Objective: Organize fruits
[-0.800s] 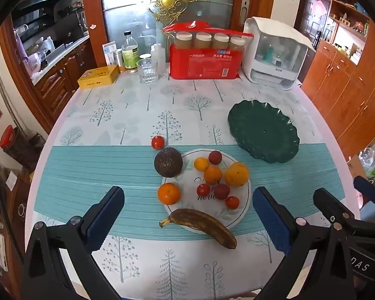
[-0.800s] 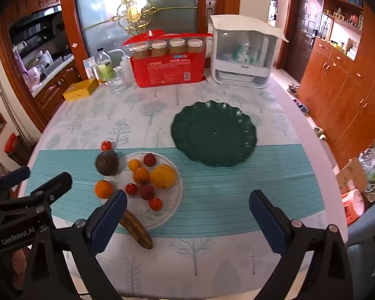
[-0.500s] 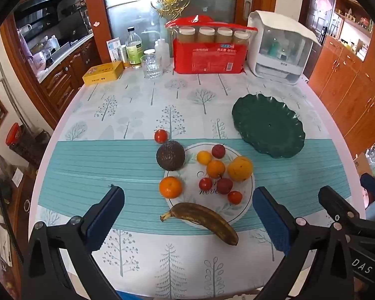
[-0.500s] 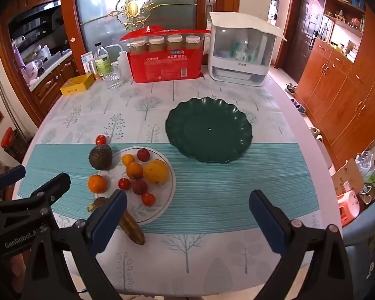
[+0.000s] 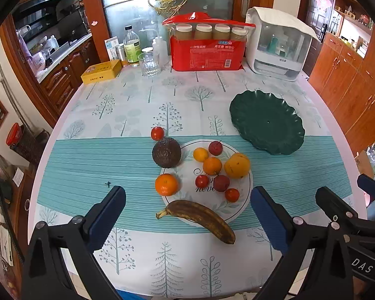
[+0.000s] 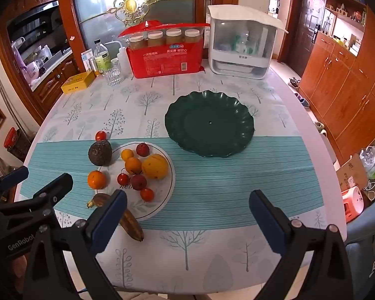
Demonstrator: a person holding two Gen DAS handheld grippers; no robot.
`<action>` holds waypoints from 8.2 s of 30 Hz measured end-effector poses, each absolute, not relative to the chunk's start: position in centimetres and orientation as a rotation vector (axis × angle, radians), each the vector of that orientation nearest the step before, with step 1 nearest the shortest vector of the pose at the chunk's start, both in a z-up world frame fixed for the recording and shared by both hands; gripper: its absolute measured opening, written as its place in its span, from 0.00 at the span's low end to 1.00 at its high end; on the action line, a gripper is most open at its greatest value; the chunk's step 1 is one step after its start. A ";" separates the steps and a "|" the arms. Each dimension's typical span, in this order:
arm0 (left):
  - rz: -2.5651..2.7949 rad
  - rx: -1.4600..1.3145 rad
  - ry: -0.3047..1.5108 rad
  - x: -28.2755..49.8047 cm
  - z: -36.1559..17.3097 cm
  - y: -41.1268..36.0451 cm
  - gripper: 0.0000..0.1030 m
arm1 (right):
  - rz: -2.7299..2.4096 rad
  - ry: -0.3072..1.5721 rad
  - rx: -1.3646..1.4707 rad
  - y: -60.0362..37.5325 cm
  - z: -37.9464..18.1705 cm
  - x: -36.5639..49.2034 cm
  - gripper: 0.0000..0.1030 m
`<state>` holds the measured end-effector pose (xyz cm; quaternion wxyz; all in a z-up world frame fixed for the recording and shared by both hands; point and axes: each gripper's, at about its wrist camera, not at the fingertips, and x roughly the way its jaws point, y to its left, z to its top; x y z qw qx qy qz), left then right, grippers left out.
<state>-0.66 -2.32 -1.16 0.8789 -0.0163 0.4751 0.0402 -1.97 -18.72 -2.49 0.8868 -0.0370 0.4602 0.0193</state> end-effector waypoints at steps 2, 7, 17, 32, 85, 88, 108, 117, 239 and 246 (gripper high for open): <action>0.083 -0.034 0.990 -0.7 -1.1 -2.3 0.96 | 0.045 0.961 -0.078 -18.8 -2.6 -1.8 0.96; 0.086 -0.032 0.995 -0.6 -1.4 -2.5 0.96 | 0.053 0.966 -0.079 -18.8 -2.8 -1.7 0.96; 0.097 -0.047 1.012 -0.7 -1.8 -2.3 0.96 | 0.072 0.962 -0.096 -18.3 -2.9 -1.9 0.91; 0.115 -0.054 1.024 -0.9 -2.2 -2.1 0.96 | 0.100 0.982 -0.090 -18.3 -3.4 -1.8 0.91; 0.088 -0.050 1.022 3.7 -3.6 0.2 0.96 | 0.175 0.993 -0.041 -17.1 -5.6 3.0 0.88; 0.083 -0.049 1.039 4.5 -4.3 1.5 0.96 | 0.173 1.007 -0.044 -16.5 -6.7 3.9 0.88; 0.065 -0.202 1.233 13.4 -14.7 7.4 0.96 | 0.184 1.209 0.042 -15.9 -16.2 10.2 0.72; 0.052 -0.268 1.289 16.1 -17.7 8.0 0.96 | 0.214 1.247 0.115 -15.9 -18.2 12.2 0.69; -0.077 0.020 0.996 16.3 -6.8 -6.7 0.97 | 0.053 0.947 -0.041 -26.0 -10.2 13.3 0.74; -0.038 -0.039 0.891 11.6 -2.7 -2.9 0.97 | 0.109 0.827 -0.060 -24.2 -6.7 10.3 0.74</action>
